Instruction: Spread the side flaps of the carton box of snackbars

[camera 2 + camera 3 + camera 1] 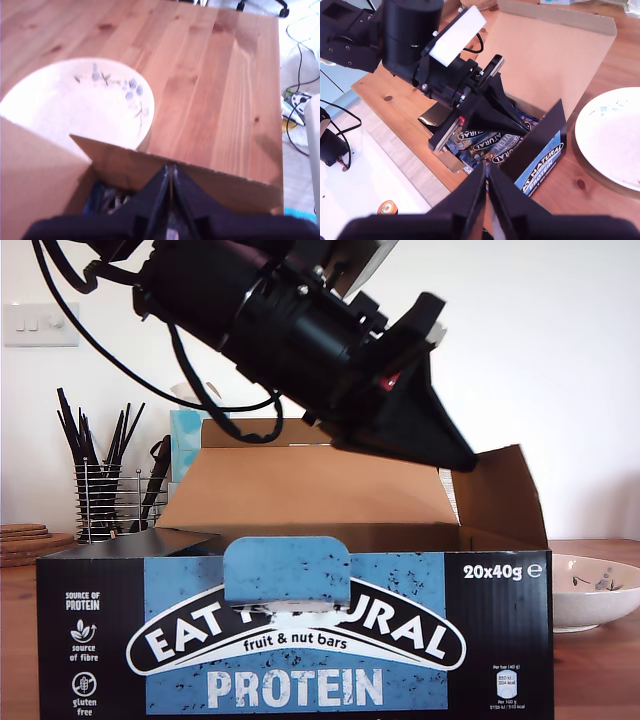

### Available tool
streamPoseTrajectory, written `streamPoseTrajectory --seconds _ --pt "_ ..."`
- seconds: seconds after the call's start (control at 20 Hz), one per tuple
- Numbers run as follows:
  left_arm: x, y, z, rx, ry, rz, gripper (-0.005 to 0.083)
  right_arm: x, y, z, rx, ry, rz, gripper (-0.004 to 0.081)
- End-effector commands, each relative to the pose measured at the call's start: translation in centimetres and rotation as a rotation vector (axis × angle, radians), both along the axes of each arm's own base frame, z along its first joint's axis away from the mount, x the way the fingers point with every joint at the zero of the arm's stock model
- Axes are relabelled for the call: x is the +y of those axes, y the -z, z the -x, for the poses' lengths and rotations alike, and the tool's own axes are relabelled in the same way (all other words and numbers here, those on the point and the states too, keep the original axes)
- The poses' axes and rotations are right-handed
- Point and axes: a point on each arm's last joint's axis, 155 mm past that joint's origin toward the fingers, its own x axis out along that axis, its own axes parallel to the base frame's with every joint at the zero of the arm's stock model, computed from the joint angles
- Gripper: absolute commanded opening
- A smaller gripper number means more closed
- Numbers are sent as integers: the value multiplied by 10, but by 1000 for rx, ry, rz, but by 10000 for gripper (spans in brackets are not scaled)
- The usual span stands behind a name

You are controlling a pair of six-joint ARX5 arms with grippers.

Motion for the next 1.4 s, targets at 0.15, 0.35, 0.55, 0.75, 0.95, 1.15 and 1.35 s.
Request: streamPoseTrajectory --seconds 0.15,0.35,0.55,0.75,0.95,1.15,1.35 --pt "-19 22 7 26 24 22 -21 4 -6 2 -21 -24 -19 -13" --pt "-28 33 12 41 40 7 -21 4 -6 2 -21 -23 -19 -13" --pt "-44 41 18 51 70 0 -21 4 -6 2 -16 -20 -23 -13" --pt "-56 57 26 81 95 -40 -21 4 -6 2 -15 -20 -23 -13" --pt "-52 80 25 131 70 -146 -21 4 -6 2 -14 -21 -23 -13" --pt "-41 85 17 100 47 -254 -21 4 -6 3 -14 -23 -24 -13" --pt "-39 80 14 111 33 -294 -21 4 -6 3 -14 -24 -25 -13"
